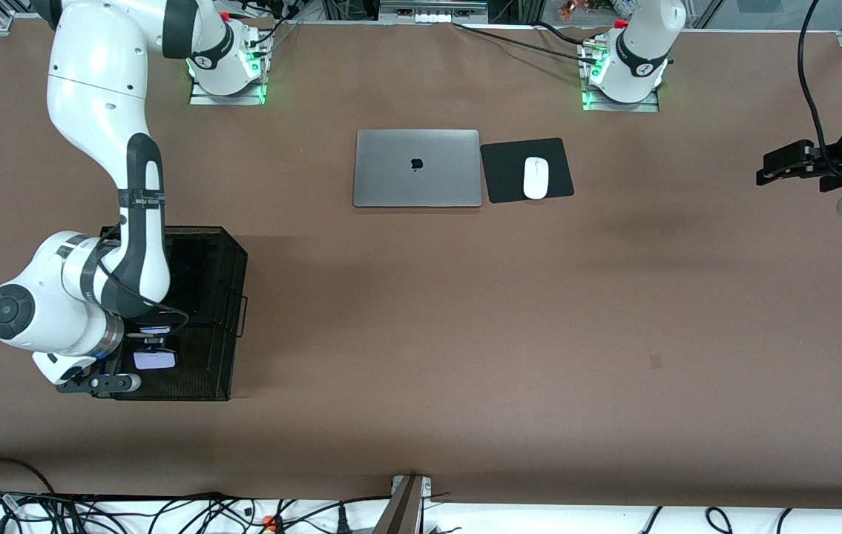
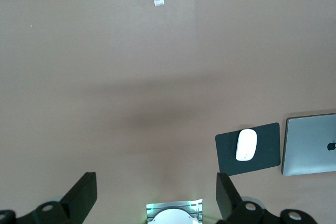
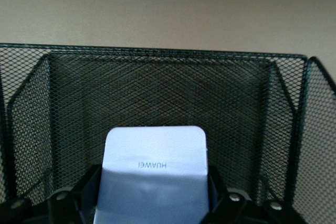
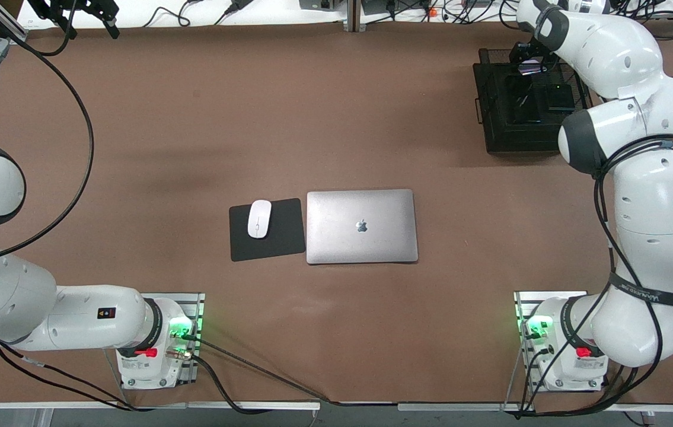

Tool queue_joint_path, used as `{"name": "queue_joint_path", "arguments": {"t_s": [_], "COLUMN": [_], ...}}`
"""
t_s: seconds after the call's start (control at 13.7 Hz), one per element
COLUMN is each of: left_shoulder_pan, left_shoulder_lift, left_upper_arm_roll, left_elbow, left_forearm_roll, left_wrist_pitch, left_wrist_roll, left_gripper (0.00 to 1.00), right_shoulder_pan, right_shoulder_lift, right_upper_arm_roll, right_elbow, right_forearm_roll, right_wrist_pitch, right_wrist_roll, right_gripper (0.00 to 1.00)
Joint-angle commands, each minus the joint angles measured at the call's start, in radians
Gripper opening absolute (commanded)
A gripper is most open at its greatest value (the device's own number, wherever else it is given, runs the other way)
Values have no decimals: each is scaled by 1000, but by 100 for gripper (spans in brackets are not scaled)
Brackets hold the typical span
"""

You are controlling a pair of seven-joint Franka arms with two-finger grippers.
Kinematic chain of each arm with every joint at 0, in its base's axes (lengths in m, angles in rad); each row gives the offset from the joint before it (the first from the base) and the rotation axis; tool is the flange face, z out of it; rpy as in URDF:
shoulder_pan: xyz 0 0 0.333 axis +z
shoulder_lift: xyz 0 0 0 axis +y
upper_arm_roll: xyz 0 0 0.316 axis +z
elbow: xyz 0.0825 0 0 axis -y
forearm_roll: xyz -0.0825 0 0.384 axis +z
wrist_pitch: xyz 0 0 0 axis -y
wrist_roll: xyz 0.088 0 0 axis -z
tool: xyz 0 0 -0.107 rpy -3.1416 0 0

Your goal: Place phones with both arms

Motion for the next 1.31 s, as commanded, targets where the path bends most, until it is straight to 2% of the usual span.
{"name": "queue_joint_path", "arguments": {"t_s": [0.0,0.07,0.15,0.36,0.51,0.58,0.8,0.95,1.02,1.24], "left_shoulder_pan": [5,5,5,5,5,5,5,5,5,5], "left_shoulder_lift": [-19,-19,-19,-19,-19,-19,-19,-19,-19,-19], "left_upper_arm_roll": [-1,-1,-1,0,0,0,0,0,0,2], "left_elbow": [-11,-11,-11,-11,-11,-11,-11,-11,-11,-11], "left_forearm_roll": [-11,-10,-12,-12,-12,-10,-10,-11,-10,-10], "left_wrist_pitch": [-8,-8,-8,-8,-8,-10,-10,-10,-10,-10], "left_wrist_roll": [11,11,11,11,11,11,11,11,11,11], "left_gripper": [100,100,100,100,100,100,100,100,100,100], "right_shoulder_pan": [-12,-12,-14,-14,-17,-23,-72,-81,-66,-29], "right_shoulder_lift": [-14,-14,-14,-14,-17,-19,-25,-40,-66,-198], "right_upper_arm_roll": [17,17,17,17,17,17,11,-35,-67,-86], "right_elbow": [-5,-5,-5,-3,1,18,159,230,238,230], "right_forearm_roll": [18,21,23,23,21,20,12,11,12,-9], "right_wrist_pitch": [-8,-7,-8,-14,-31,-80,-290,-448,-505,-650], "right_wrist_roll": [-12,-9,-6,-6,-6,-6,-1,1,1,55], "right_gripper": [9,66,85,96,98,98,98,98,98,98]}}
